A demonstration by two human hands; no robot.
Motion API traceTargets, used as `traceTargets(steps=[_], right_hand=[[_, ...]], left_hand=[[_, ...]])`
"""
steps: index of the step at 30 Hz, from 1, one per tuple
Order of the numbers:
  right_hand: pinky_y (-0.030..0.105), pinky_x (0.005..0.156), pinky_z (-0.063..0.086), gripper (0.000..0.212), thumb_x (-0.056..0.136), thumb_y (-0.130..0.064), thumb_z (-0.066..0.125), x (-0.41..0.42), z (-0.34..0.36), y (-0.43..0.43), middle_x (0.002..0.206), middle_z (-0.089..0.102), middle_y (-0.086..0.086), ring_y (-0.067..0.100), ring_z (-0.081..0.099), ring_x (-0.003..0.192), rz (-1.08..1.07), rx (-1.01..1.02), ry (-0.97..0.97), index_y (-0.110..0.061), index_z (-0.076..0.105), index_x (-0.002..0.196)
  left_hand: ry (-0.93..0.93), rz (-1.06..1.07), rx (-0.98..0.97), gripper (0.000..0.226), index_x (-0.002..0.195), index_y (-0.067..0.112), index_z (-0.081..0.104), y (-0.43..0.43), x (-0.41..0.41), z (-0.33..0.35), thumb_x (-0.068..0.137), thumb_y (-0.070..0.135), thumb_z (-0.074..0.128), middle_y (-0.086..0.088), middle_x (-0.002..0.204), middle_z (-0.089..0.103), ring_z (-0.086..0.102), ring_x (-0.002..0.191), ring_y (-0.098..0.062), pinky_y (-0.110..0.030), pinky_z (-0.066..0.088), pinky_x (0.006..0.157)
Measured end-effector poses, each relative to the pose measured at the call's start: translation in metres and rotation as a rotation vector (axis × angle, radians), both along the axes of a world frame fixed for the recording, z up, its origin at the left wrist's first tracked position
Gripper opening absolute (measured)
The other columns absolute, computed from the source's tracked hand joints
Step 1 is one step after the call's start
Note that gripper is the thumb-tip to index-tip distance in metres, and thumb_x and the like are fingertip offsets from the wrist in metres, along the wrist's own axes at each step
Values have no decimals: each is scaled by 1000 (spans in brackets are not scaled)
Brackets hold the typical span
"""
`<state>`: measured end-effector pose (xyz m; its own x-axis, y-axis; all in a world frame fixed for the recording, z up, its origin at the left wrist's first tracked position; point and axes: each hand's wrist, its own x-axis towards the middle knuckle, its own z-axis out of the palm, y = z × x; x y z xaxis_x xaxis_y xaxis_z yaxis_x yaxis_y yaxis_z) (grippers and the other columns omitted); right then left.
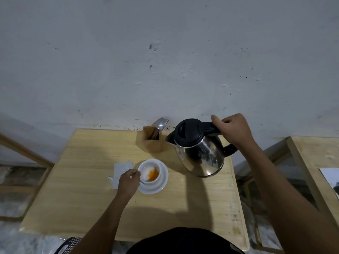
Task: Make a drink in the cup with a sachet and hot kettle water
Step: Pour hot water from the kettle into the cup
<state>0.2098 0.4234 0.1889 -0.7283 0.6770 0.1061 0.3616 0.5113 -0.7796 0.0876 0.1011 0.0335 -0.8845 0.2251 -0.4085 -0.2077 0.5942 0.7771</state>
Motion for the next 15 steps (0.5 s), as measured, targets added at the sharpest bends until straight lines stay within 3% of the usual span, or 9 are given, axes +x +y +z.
traceTargets(steps=[3,7,9,13,15], right_hand=[[30,48,24,64,78,-57,60,-13,13,-20,40,20,-2,18,23,40,60,93,-167,-13,28,44],[29,48,28,70,70,-73,59,-27,21,-44,40,21,-4,18,28,41,126,190,-348,-13,32,46],[29,50,31,73,65,-80,58,-32,24,-53,40,25,-3,19,34,41,153,222,-399,-13,36,48],[29,54,38,82,60,-87,56,-40,29,-67,47,50,3,20,53,51,201,273,-445,-6,54,55],[28,59,43,75,58,-88,57,-43,30,-74,66,66,-4,15,62,68,247,268,-439,-15,69,66]], left_hand=[[1,-38,46,14,82,15,66,-6,-2,-2,91,19,56,-15,84,67,65,84,-34,-38,48,77],[15,-68,97,22,108,6,63,-11,-4,-3,91,18,57,-12,95,63,64,72,-27,-27,48,63],[22,-70,107,24,112,7,62,-11,-4,-4,91,18,57,-9,97,62,64,74,-28,-28,48,65],[17,-78,124,25,111,5,64,-13,-6,-6,91,17,58,-8,96,62,65,83,-35,-33,48,71],[15,-87,127,25,111,5,65,-14,-7,-7,91,17,58,-7,96,62,65,87,-36,-36,50,75]])
